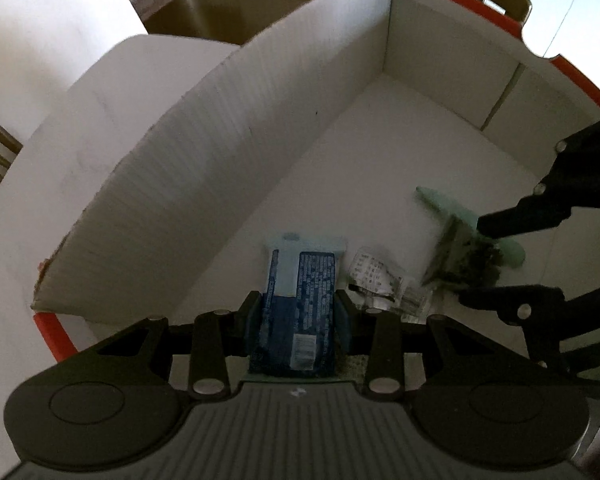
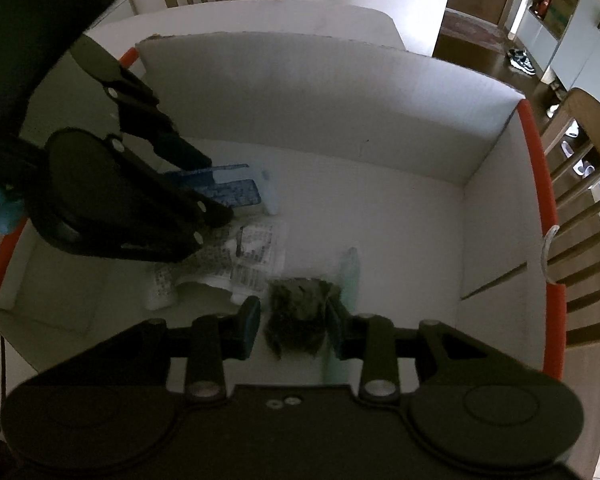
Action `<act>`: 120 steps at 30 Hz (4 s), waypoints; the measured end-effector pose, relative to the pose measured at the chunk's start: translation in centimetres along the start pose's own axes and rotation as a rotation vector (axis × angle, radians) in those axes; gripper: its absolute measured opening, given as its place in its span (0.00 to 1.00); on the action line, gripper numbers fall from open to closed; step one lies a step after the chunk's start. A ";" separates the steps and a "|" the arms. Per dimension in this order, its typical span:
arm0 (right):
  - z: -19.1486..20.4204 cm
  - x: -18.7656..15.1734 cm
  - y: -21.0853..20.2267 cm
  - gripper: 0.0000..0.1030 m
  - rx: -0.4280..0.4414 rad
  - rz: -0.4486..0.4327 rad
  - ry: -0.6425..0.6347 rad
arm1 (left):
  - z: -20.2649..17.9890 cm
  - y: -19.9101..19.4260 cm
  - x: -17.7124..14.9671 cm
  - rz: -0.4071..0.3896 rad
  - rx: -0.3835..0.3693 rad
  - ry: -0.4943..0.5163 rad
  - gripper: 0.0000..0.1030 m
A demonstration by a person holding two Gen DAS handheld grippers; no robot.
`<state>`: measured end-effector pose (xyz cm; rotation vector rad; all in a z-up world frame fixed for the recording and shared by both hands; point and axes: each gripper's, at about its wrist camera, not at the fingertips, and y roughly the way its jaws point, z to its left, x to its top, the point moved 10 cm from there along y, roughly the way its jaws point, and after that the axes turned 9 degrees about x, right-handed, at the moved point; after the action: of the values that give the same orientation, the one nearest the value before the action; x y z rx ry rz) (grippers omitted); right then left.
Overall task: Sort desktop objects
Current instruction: 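Open both tools to drop the blue bar and black-item bag into the box, then move both open tools from the box back over the item pile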
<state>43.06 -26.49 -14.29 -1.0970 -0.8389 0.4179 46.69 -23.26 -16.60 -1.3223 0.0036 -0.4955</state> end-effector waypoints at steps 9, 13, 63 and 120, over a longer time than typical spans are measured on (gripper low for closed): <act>-0.1 0.1 -1.6 0.83 0.014 -0.063 0.008 | 0.4 -0.6 -0.3 -0.012 0.007 -0.007 0.45; -0.2 -0.1 -2.6 0.88 0.009 -0.087 0.014 | 0.6 -1.5 -0.7 -0.037 0.012 -0.015 0.45; 8.1 -1.5 -13.2 0.92 -0.077 -0.417 0.110 | 2.7 -19.2 -9.4 -0.447 -0.057 -0.250 0.47; 32.1 -2.3 -6.0 0.93 -0.062 -0.489 -0.034 | 16.2 -19.4 -35.5 -0.484 0.110 -0.552 1.00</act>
<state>16.34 -11.02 -3.33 -0.9033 -1.1179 0.0013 12.72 1.00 -4.19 -1.3136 -0.8049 -0.5106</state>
